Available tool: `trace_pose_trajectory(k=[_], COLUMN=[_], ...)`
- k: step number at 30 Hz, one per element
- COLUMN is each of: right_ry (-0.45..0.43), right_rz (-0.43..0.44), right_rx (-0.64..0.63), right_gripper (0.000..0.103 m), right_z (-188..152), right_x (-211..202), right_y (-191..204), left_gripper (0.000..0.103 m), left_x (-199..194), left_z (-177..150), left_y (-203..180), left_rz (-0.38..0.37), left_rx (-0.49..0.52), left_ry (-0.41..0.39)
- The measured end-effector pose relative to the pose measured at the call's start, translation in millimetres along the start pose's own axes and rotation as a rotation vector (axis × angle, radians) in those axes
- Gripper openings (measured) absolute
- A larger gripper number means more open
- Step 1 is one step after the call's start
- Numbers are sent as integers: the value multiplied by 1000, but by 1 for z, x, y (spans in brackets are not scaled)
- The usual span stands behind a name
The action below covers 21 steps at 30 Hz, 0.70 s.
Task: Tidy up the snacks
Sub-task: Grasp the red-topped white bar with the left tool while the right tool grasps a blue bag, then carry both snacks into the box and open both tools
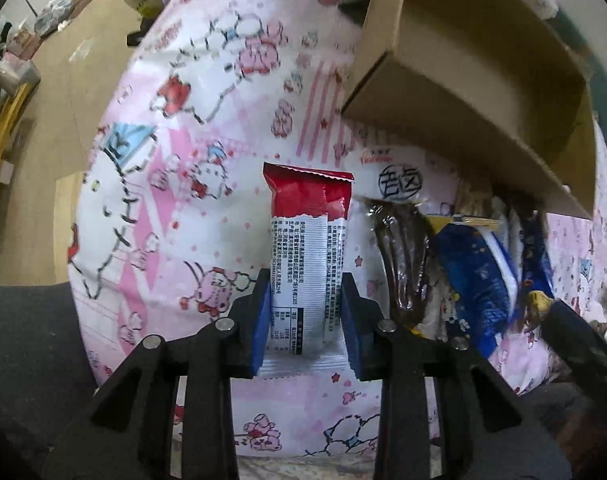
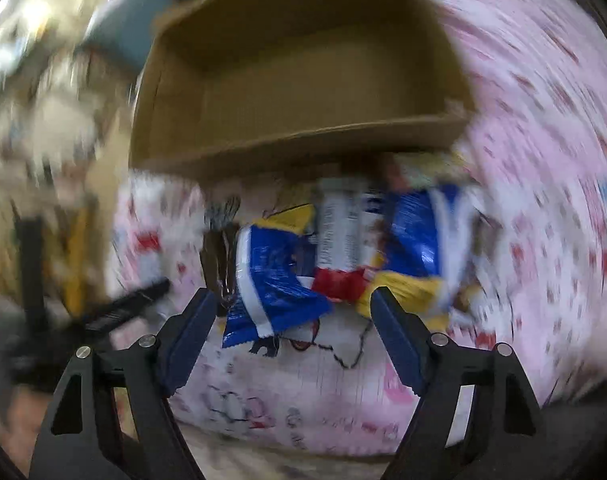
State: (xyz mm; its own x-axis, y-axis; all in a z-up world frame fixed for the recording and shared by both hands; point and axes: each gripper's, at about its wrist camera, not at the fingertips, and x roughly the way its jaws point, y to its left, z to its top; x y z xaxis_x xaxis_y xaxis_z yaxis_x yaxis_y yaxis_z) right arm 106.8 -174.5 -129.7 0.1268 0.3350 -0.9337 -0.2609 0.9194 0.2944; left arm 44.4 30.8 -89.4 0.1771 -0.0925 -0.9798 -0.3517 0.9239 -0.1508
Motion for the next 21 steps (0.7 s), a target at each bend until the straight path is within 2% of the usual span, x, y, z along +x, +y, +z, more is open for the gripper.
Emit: trace_pose_trajectory(k=[4,6,8,9,13,15,18,21], right_ry=[66,107,140,149,150,133,55,-57], right_rz=[-105,-135,-148,-154,-74,3,105,162], right_rx=[-81,-94,-111,-113,-113,-86,-73,-61], right_gripper=[80,69,39,39,33,33,33,33], right_z=[13,19,22,22,19,16,14,22], right_x=[32,45,52,53,33,9,-29,-69], right_y=[24,28,30,30,30,23,13,0], left_gripper=[28,28,28,28,28,28,28,28], left_x=[-14,-20,-20,-23,-1,-2,-22,-39], left_z=[5,12,11,10,17,26,31,42], left_y=[8,21,25,24,18,13,5,-7], left_rz=[-32,-51,-54,-56,-67,-88,-123,-164], left_rx=[3,-23,-20,-13,24,39,99,144], left_ry=[-1,-4,-10,-17,-55,-81,-131,-158])
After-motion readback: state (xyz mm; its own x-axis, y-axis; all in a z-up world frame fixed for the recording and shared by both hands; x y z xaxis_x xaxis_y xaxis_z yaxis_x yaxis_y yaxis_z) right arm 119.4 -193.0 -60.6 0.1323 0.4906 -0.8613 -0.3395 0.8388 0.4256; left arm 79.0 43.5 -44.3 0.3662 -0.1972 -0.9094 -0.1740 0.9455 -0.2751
